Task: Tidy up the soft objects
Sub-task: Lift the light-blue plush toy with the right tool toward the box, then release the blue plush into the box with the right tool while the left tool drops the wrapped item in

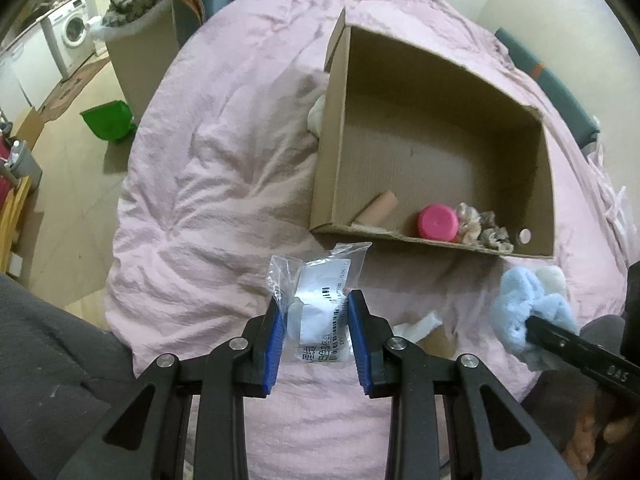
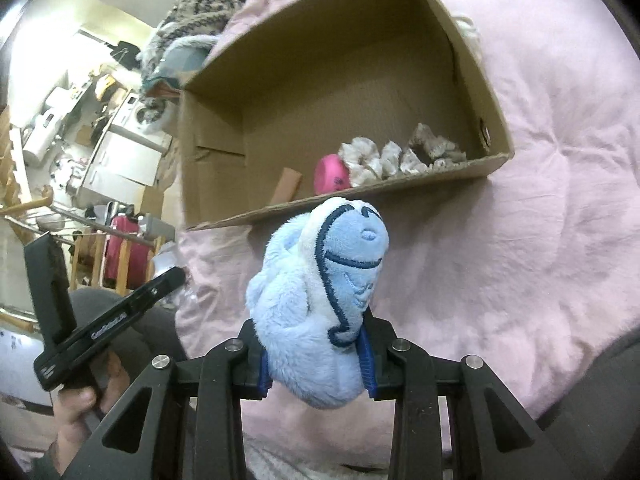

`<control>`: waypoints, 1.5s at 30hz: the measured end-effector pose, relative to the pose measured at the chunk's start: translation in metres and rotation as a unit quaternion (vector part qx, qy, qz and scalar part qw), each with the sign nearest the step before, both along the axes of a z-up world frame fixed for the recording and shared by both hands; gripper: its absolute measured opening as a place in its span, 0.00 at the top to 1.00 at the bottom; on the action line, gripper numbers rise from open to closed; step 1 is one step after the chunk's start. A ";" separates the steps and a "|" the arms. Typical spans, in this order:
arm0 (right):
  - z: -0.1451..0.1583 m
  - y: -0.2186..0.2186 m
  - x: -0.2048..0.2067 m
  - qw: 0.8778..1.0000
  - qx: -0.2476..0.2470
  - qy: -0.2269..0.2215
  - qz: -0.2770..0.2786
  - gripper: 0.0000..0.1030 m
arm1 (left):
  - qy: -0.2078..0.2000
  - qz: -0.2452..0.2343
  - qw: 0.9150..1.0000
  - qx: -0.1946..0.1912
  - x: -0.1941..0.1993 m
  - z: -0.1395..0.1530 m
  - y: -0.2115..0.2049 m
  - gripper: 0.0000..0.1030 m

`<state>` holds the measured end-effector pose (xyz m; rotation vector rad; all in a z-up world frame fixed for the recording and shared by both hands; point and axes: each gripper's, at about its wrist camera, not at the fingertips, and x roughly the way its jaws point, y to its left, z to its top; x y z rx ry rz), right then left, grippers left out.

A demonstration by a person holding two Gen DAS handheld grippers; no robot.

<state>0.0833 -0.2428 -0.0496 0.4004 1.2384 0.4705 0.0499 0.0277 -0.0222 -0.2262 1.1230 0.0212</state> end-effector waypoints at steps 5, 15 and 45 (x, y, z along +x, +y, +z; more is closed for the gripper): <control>0.033 -0.008 -0.008 0.999 0.010 -0.044 0.011 0.66 | -0.036 -0.003 0.999 0.000 -0.004 0.023 0.001 0.73; 0.080 -0.025 0.018 0.990 0.036 -0.133 -0.018 0.66 | -0.111 -0.043 0.993 0.018 0.025 0.075 -0.007 0.73; -0.001 -0.001 0.078 0.995 -0.043 -0.089 -0.007 0.60 | -0.095 -0.072 0.992 0.039 0.089 0.001 -0.050 0.73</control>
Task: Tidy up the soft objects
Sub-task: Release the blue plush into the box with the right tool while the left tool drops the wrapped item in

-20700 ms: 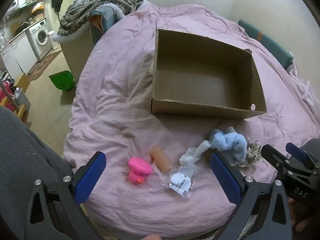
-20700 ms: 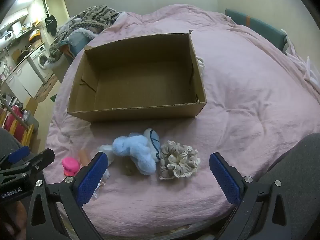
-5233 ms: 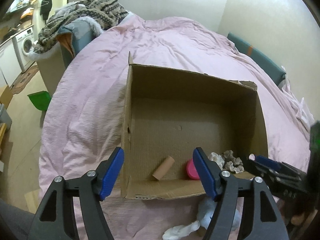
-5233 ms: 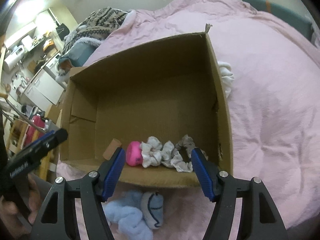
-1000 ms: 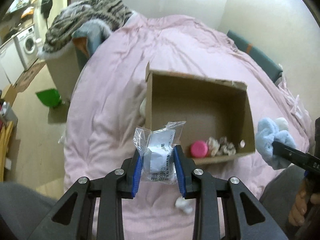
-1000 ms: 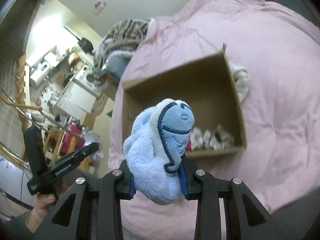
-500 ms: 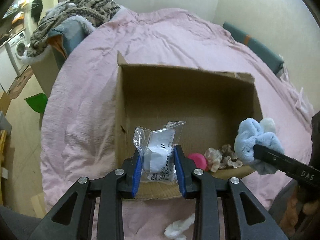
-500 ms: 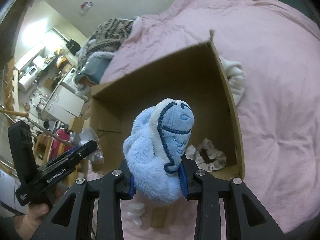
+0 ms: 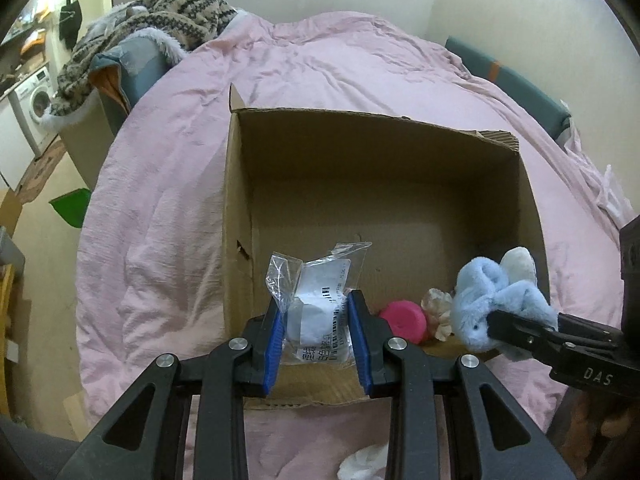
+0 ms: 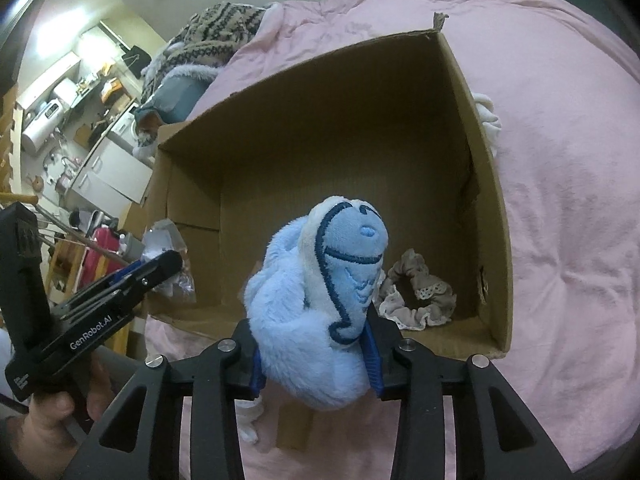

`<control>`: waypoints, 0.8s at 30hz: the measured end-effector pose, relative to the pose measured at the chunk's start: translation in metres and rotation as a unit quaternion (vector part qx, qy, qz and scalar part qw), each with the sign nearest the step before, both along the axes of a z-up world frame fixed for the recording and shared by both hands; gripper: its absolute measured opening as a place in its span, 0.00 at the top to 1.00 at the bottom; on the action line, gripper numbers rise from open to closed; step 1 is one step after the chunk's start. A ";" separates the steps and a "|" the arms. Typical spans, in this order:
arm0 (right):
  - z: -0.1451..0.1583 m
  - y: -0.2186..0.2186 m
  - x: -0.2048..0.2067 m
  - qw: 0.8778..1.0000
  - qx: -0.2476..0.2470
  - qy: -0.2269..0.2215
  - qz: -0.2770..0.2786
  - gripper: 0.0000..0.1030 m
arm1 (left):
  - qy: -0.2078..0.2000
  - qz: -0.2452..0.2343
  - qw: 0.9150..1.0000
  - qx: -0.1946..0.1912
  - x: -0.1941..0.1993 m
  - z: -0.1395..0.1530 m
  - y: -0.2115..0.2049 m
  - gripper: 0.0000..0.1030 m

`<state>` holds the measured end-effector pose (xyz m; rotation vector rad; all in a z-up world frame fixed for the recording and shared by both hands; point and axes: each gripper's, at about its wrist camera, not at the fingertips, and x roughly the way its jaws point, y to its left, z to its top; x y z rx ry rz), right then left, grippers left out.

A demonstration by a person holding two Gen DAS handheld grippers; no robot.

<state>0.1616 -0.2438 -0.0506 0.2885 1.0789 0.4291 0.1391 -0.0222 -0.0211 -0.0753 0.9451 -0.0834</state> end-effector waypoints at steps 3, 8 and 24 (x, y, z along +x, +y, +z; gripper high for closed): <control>-0.001 0.001 0.000 1.000 -0.001 0.003 0.000 0.59 | 0.002 -0.001 1.000 -0.002 -0.001 -0.001 -0.001 0.73; -0.003 0.001 0.000 1.000 0.002 0.010 -0.004 0.56 | -0.001 -0.001 1.000 -0.003 -0.002 -0.001 -0.001 0.73; 0.000 -0.009 0.000 0.999 0.006 0.005 -0.036 0.29 | -0.004 0.005 1.000 -0.022 -0.003 0.000 0.003 0.68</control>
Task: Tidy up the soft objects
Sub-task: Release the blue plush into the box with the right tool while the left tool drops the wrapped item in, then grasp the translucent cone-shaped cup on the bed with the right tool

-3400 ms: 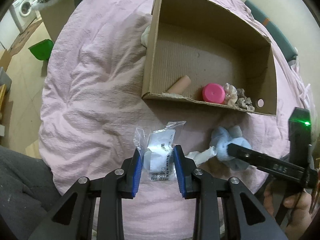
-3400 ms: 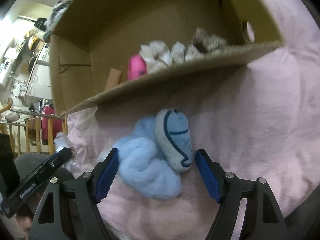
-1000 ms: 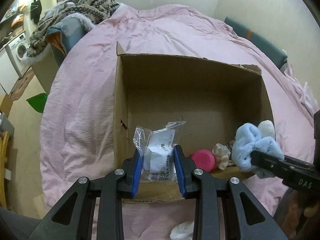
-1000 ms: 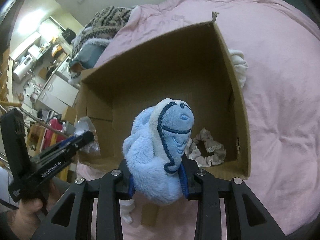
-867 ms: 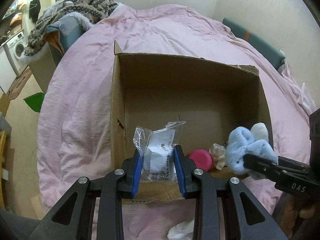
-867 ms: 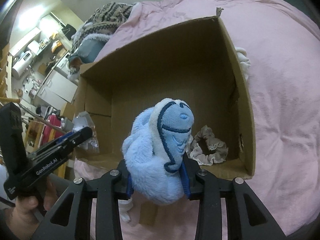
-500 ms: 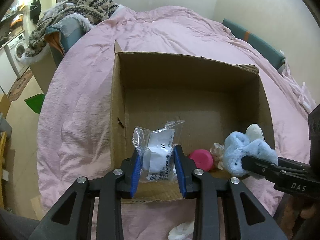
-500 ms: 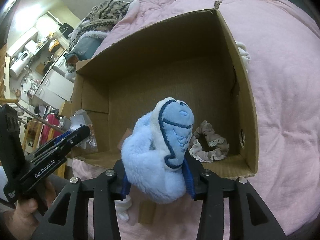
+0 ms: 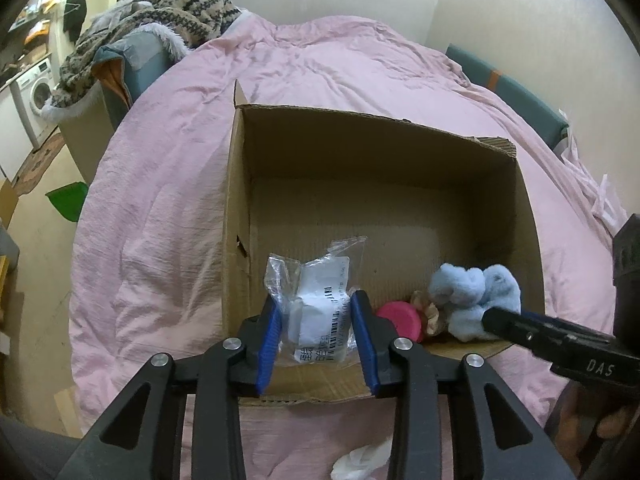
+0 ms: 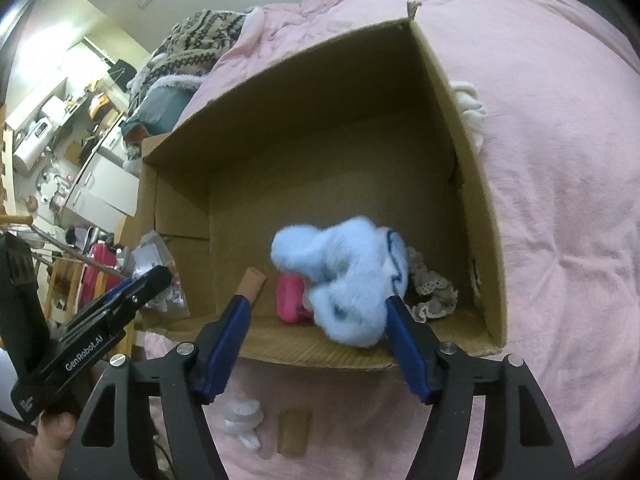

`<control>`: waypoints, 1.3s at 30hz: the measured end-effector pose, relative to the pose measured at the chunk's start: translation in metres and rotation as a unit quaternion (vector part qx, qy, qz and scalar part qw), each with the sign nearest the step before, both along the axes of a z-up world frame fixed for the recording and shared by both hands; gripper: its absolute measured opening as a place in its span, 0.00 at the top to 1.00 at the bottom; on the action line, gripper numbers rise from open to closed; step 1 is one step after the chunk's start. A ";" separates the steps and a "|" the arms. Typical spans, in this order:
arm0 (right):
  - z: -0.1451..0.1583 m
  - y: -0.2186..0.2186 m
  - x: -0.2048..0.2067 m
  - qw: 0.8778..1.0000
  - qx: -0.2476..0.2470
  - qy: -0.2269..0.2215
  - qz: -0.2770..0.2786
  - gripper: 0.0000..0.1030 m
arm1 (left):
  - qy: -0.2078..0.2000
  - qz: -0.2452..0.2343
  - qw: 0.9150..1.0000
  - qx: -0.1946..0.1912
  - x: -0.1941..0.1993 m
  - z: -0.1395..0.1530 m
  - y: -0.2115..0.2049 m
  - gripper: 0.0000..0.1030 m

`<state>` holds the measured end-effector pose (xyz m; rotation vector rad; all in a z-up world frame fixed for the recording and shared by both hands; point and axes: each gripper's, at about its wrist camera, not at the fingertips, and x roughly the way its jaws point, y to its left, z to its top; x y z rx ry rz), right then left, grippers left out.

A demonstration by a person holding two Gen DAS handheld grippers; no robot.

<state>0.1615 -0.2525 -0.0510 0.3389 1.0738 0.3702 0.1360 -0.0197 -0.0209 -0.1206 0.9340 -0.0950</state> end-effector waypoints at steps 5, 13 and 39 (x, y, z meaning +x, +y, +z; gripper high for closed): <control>0.017 0.000 -0.007 0.999 -0.006 -0.052 -0.008 0.11 | -0.019 0.007 1.000 -0.008 -0.003 0.007 0.001 0.39; 0.023 -0.006 -0.006 0.998 -0.010 -0.061 -0.018 0.11 | -0.023 0.017 1.000 -0.012 -0.005 0.010 0.002 0.31; 0.042 -0.012 -0.049 0.996 -0.016 -0.079 -0.033 0.11 | -0.030 0.045 0.998 -0.010 -0.057 0.032 0.028 0.31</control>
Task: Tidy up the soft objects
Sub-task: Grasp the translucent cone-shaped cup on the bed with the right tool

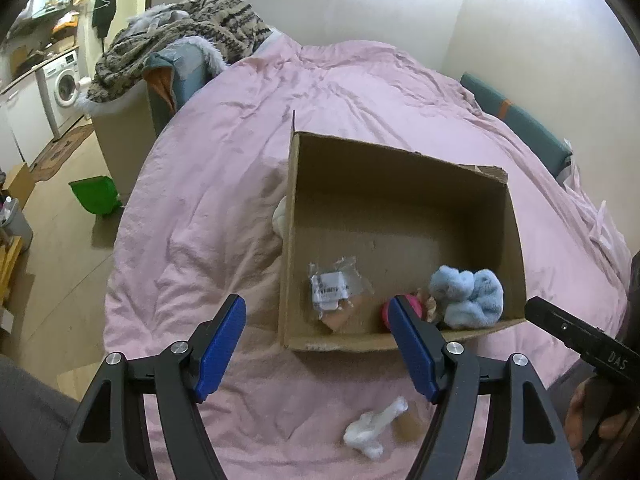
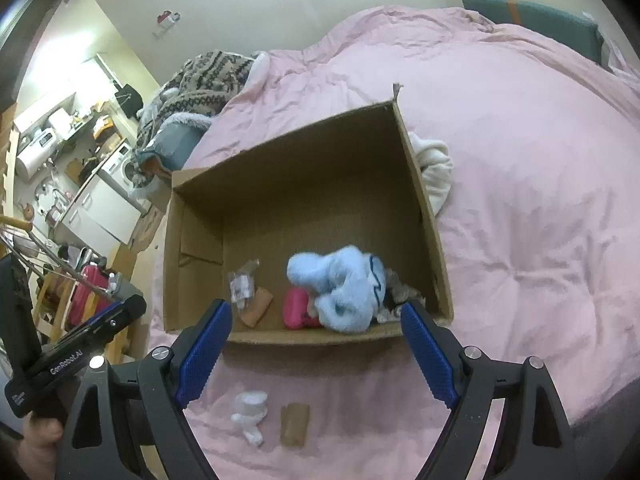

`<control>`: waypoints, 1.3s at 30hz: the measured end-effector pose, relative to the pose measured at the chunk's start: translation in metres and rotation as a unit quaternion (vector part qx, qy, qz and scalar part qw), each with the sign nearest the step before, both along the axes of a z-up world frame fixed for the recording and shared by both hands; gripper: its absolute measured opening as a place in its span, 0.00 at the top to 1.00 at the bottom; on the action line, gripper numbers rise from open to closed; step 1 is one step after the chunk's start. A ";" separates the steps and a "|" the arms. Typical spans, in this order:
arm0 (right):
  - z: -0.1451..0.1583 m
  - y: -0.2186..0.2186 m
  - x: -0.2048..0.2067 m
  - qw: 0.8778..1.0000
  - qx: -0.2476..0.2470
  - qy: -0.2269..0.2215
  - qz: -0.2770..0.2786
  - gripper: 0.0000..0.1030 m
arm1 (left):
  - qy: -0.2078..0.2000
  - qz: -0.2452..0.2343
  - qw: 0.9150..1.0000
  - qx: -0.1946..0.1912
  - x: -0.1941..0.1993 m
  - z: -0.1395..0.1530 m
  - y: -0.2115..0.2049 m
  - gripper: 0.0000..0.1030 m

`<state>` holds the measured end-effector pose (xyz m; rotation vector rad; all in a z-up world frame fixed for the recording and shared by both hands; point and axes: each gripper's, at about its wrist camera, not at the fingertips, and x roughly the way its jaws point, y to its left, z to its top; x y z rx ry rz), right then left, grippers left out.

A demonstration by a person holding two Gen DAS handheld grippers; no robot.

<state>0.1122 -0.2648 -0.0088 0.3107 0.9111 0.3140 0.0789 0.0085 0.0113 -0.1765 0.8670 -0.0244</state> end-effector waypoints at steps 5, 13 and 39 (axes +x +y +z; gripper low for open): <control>-0.001 0.005 -0.010 1.000 0.001 0.001 0.008 0.11 | 0.012 0.004 1.000 -0.023 -0.011 -0.002 0.005 0.31; -0.012 0.013 -0.017 0.999 -0.001 0.033 0.018 0.11 | 0.038 0.018 0.999 -0.024 -0.022 -0.009 0.010 0.31; -0.122 0.093 -0.007 0.955 -0.101 0.230 0.157 0.65 | 0.113 0.064 0.991 -0.023 -0.004 -0.048 0.017 0.31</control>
